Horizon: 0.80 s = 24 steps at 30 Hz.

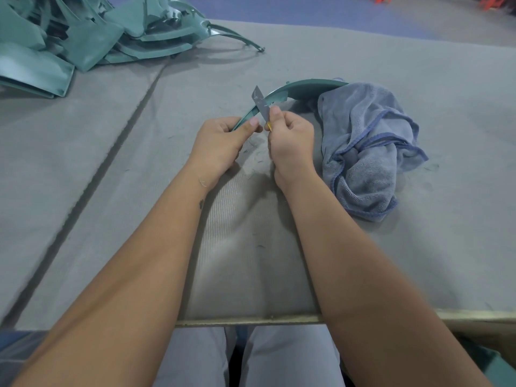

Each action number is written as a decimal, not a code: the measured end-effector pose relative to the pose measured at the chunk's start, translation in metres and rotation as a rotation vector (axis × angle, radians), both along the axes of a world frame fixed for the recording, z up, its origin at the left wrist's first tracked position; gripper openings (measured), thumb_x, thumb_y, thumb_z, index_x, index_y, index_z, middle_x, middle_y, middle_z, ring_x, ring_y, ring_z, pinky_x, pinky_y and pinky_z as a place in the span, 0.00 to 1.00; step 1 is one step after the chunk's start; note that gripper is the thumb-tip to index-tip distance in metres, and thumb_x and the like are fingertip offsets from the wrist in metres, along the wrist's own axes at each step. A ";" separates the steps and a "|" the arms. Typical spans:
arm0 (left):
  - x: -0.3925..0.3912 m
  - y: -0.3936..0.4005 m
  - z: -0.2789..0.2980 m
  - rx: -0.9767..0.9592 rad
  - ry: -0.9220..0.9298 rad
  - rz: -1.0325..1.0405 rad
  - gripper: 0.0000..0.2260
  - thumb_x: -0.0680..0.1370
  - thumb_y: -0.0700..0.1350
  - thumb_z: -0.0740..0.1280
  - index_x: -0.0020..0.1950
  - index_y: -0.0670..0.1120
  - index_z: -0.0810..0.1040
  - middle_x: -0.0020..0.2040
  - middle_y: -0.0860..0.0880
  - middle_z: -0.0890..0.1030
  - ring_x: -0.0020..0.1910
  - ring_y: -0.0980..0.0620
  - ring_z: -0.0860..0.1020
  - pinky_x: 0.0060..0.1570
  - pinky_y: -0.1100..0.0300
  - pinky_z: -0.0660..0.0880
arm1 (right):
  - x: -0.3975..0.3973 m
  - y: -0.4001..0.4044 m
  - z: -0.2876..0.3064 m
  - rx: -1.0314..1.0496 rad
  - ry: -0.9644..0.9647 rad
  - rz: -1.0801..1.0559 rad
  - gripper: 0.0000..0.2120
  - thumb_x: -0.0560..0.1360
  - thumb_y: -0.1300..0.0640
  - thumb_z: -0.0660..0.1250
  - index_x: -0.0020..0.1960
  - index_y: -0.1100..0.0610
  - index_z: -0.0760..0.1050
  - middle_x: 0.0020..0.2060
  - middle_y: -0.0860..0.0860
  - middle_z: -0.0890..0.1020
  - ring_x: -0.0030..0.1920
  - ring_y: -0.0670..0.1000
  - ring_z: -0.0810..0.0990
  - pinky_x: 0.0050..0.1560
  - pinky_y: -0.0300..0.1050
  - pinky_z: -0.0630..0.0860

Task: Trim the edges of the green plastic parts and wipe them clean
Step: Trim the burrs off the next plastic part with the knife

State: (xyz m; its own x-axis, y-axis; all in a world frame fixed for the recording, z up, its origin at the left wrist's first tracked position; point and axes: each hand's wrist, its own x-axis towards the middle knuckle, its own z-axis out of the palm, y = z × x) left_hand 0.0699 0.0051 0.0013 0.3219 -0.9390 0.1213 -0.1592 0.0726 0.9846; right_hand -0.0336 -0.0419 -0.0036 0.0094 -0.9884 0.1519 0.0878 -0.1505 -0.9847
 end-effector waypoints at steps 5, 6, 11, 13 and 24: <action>0.001 0.001 0.000 0.006 -0.016 0.009 0.13 0.81 0.52 0.64 0.41 0.51 0.83 0.23 0.52 0.60 0.23 0.55 0.58 0.27 0.61 0.55 | -0.001 -0.005 -0.001 0.058 -0.093 -0.109 0.22 0.79 0.54 0.62 0.26 0.52 0.66 0.21 0.46 0.64 0.27 0.48 0.60 0.31 0.45 0.59; 0.003 0.002 0.000 0.003 -0.040 0.015 0.13 0.81 0.52 0.64 0.41 0.51 0.83 0.24 0.52 0.60 0.23 0.56 0.57 0.28 0.60 0.55 | -0.002 -0.007 -0.001 0.071 -0.123 -0.118 0.22 0.80 0.54 0.61 0.27 0.52 0.66 0.22 0.46 0.65 0.27 0.48 0.61 0.32 0.46 0.59; 0.013 0.004 0.001 0.072 -0.007 0.008 0.16 0.82 0.55 0.59 0.46 0.49 0.83 0.24 0.55 0.62 0.22 0.58 0.59 0.24 0.64 0.57 | -0.003 -0.006 -0.001 0.064 -0.099 -0.067 0.20 0.80 0.54 0.61 0.29 0.53 0.67 0.22 0.46 0.64 0.25 0.46 0.60 0.27 0.42 0.59; 0.012 0.002 0.006 0.130 0.163 -0.035 0.22 0.83 0.58 0.51 0.49 0.47 0.80 0.24 0.55 0.63 0.22 0.57 0.59 0.22 0.66 0.57 | -0.006 -0.002 0.002 0.073 -0.144 0.042 0.19 0.81 0.55 0.60 0.31 0.54 0.68 0.22 0.46 0.64 0.23 0.45 0.59 0.24 0.39 0.58; 0.018 0.008 0.015 0.034 0.808 -0.358 0.42 0.79 0.67 0.42 0.61 0.31 0.75 0.45 0.39 0.76 0.46 0.44 0.74 0.59 0.51 0.71 | -0.007 0.022 0.014 -0.044 0.132 0.515 0.18 0.81 0.62 0.60 0.32 0.62 0.68 0.19 0.50 0.63 0.19 0.43 0.59 0.21 0.32 0.60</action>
State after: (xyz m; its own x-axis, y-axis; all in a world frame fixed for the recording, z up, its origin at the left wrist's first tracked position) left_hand 0.0877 0.0132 0.0167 -0.0170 -0.9988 -0.0460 0.6126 -0.0468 0.7890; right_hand -0.0409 -0.0201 0.0104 0.5132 -0.8437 0.1576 0.0366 -0.1619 -0.9861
